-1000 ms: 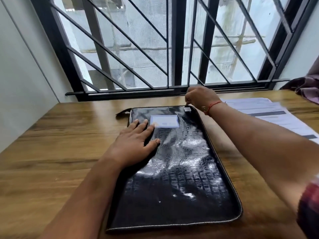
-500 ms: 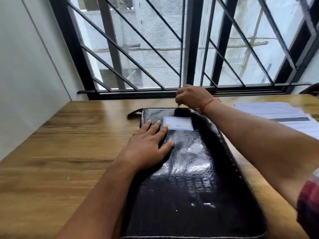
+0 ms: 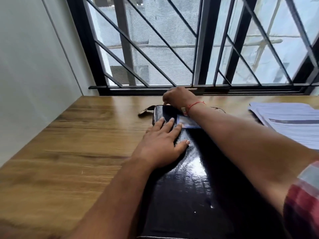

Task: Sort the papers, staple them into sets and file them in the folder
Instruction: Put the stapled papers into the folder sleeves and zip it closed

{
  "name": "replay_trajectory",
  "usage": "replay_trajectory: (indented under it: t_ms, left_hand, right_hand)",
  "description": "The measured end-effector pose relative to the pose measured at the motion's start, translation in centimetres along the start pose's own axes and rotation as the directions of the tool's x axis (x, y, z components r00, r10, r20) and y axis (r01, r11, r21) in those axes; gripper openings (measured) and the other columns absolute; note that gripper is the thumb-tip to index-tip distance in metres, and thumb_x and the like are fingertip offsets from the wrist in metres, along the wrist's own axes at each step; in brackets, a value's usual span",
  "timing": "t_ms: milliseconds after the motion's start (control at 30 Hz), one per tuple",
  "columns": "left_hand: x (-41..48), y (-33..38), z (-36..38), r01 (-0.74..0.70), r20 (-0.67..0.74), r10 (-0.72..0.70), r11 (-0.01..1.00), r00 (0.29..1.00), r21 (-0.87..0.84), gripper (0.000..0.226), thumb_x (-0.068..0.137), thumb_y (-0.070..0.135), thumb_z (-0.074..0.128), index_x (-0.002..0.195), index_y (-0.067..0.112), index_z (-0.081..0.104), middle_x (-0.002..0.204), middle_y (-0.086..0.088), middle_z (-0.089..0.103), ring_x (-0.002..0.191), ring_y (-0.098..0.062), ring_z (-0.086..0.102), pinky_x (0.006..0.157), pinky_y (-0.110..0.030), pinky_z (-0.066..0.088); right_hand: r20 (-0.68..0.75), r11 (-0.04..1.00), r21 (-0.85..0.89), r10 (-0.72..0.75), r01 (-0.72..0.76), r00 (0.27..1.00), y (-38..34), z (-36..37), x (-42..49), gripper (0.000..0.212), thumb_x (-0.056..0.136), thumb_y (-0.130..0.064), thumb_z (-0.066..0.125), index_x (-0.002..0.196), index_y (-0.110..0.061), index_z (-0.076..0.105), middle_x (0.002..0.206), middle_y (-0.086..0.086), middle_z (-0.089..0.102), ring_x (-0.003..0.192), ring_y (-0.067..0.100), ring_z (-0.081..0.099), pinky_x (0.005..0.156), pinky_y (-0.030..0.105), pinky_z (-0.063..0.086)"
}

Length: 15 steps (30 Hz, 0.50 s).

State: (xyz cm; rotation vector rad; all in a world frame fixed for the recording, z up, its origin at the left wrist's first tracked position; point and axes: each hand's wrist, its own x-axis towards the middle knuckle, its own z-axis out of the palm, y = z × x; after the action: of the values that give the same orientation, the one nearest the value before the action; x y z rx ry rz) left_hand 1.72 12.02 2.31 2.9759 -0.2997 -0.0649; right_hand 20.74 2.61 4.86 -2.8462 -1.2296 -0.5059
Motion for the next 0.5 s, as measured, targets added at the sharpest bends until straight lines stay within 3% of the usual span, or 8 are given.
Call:
replay_trajectory:
  t_ms: [500]
  left_hand:
    - [0.4,-0.4,0.5,-0.001,-0.029,0.000,1.000,1.000,-0.019,0.069,0.100,0.065,0.027,0.160,0.035,0.010,0.168,0.006,-0.001,0.154,-0.016,-0.009,0.125,-0.044,0.002]
  right_hand:
    - [0.011,0.991,0.085,0.099,-0.099,0.995,-2.3,0.9,2.9,0.017,0.093,-0.023,0.063,0.103,-0.014,0.073,0.110,0.010,0.070,0.103,0.030,0.065,0.086,0.035,0.051]
